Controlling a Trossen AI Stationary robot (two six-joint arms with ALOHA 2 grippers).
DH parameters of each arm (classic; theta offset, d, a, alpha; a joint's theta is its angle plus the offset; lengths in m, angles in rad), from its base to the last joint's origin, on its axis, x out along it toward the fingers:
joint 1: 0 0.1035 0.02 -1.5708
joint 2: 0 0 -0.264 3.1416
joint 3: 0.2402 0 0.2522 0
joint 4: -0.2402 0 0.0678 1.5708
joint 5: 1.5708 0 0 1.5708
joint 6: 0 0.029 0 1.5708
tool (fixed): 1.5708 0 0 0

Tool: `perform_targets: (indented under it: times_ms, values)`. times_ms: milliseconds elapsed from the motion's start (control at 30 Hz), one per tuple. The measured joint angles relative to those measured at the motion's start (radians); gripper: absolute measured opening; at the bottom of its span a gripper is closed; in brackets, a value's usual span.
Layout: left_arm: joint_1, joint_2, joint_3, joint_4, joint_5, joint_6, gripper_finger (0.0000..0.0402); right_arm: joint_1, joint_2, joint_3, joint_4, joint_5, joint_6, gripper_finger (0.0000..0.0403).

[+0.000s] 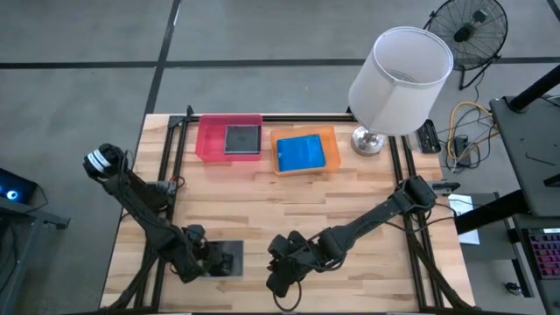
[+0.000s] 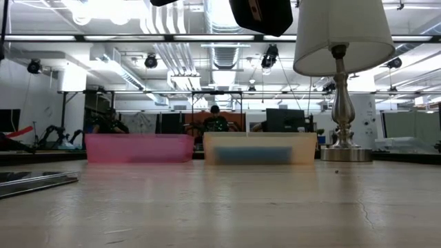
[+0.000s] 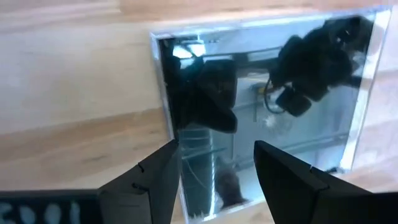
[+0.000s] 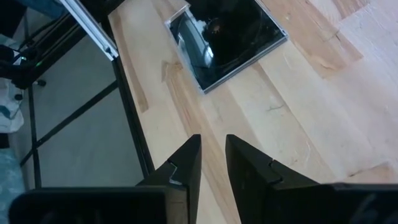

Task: Pick & place jewel cases by type
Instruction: Put the black CD case into the pink bin

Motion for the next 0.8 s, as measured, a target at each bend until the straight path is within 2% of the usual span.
perform_targets:
  times_ms: [300, 533, 667, 800]
  values:
    - [-0.02, -0.028, 0.004, -0.042, -0.044, -0.023, 0.0186, 0.001, 0.0, 0.0, -0.003, -0.009, -0.045, 0.0074]
    - [-0.025, -0.054, 0.059, -0.251, -0.018, -0.026, 0.0183, 0.0, 0.0, 0.0, -0.018, -0.011, -0.045, 0.007]
    - [-0.026, -0.055, 0.059, -0.284, 0.017, -0.017, 0.0148, 0.0, 0.0, 0.0, -0.023, -0.01, -0.05, 0.0066]
    - [-0.026, -0.055, 0.059, -0.315, 0.024, -0.013, 0.008, 0.0, 0.0, 0.0, -0.023, -0.006, -0.052, 0.0067]
